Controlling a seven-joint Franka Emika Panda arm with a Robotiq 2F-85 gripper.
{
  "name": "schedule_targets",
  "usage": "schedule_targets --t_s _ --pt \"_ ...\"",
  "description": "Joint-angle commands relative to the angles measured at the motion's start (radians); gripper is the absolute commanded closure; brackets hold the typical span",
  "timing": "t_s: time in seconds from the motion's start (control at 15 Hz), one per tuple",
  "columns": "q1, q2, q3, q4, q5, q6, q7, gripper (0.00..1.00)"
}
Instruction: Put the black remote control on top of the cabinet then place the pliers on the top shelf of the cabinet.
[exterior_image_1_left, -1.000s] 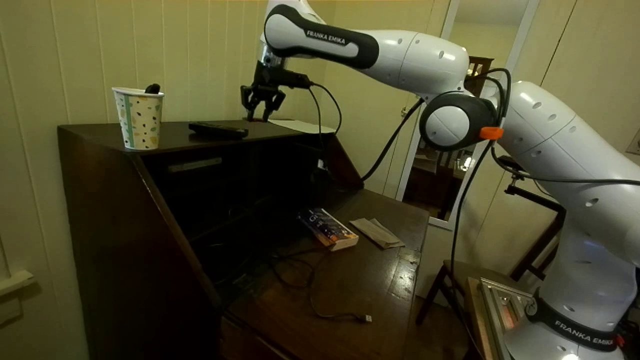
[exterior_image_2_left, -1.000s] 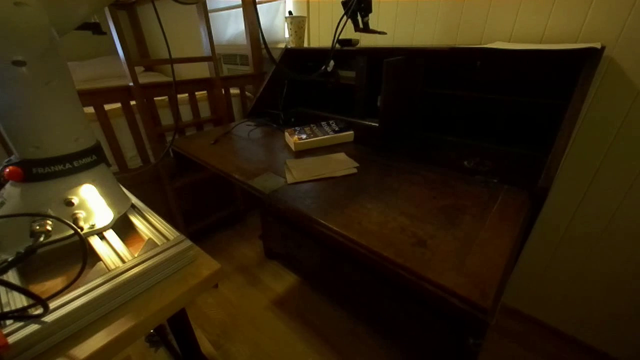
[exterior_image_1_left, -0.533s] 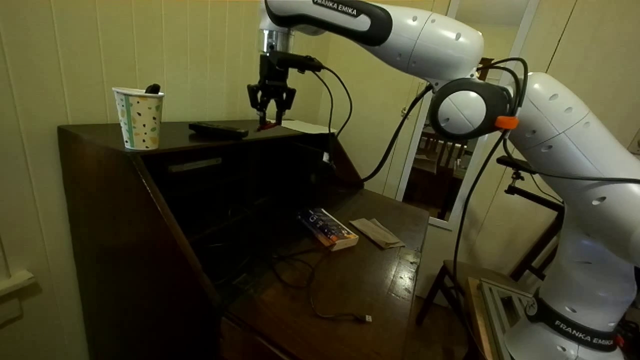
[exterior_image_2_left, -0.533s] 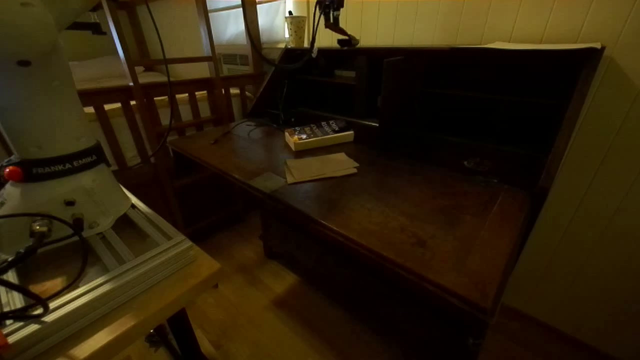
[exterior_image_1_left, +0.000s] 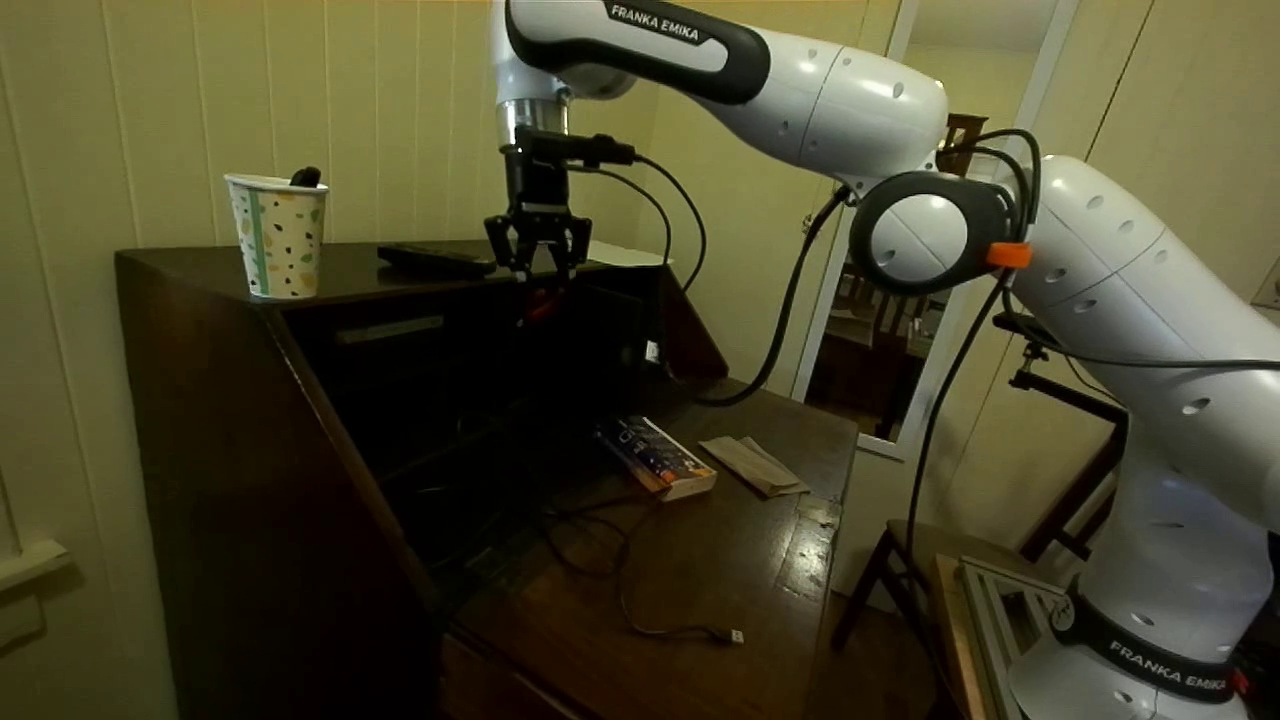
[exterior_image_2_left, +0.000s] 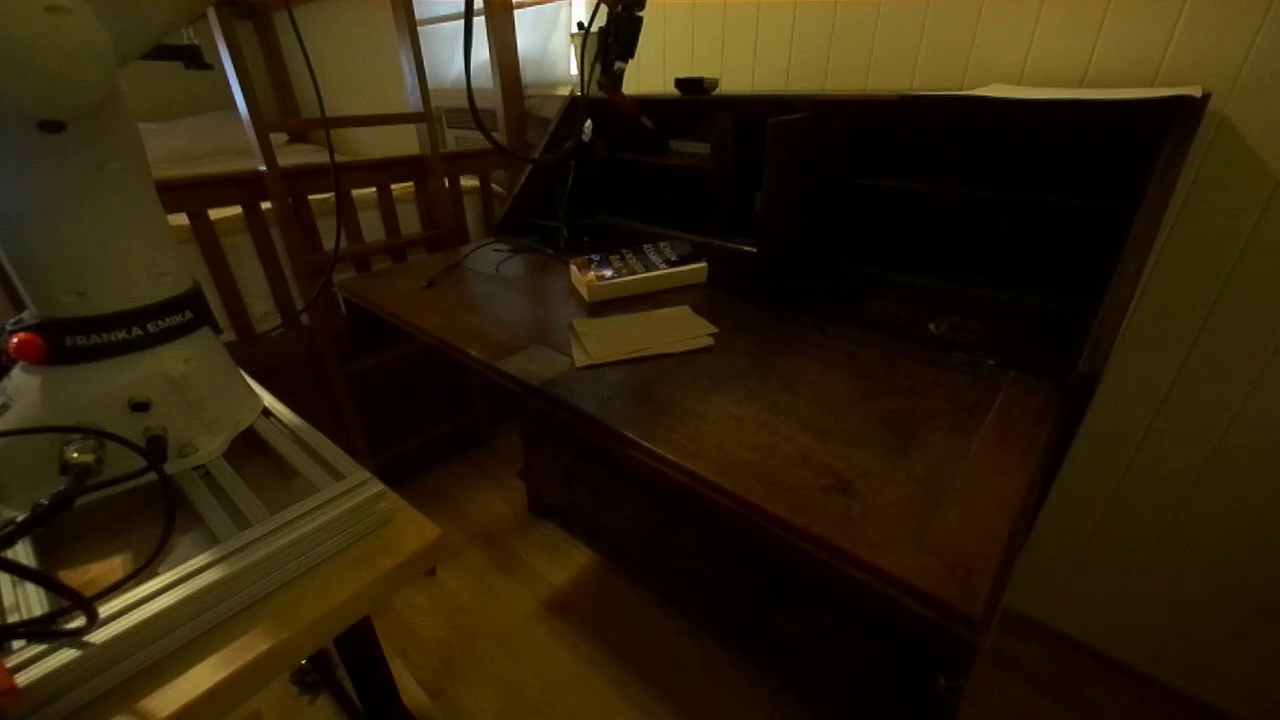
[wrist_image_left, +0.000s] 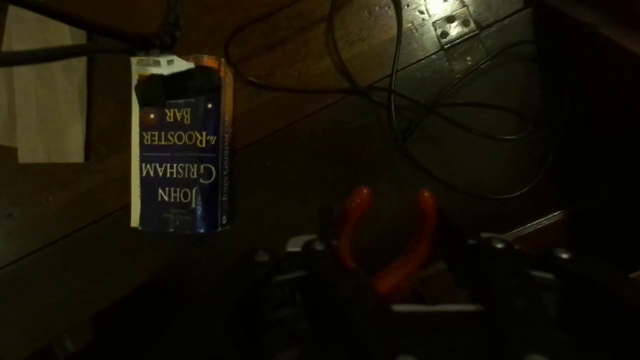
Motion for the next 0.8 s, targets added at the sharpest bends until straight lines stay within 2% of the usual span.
schedule_targets --t_s 0.0,0.07,0.13,0.27,0.4,0.47,0.6,0.73 --pt "-0.023 0.045 0.021 0.044 0.070 0.080 0.089 0.73" --pt "-0.026 0.053 0.016 0.052 0.063 0.148 0.074 0.73" --pt "-0.009 0.025 0.003 0.001 0.032 0.091 0.048 0.48" --pt "-0.016 0.030 0.004 -0.005 0.033 0.150 0.049 0.48" --pt "-0.019 0.024 0.004 -0.013 0.034 0.158 0.049 0.48" --pt "-0.019 0.023 0.005 -0.011 0.034 0.159 0.049 0.73" --pt "0.012 0.015 -0.017 -0.030 -0.024 0.093 -0.050 0.73" --pt "0.023 0.055 -0.011 0.039 -0.035 0.011 -0.144 0.73"
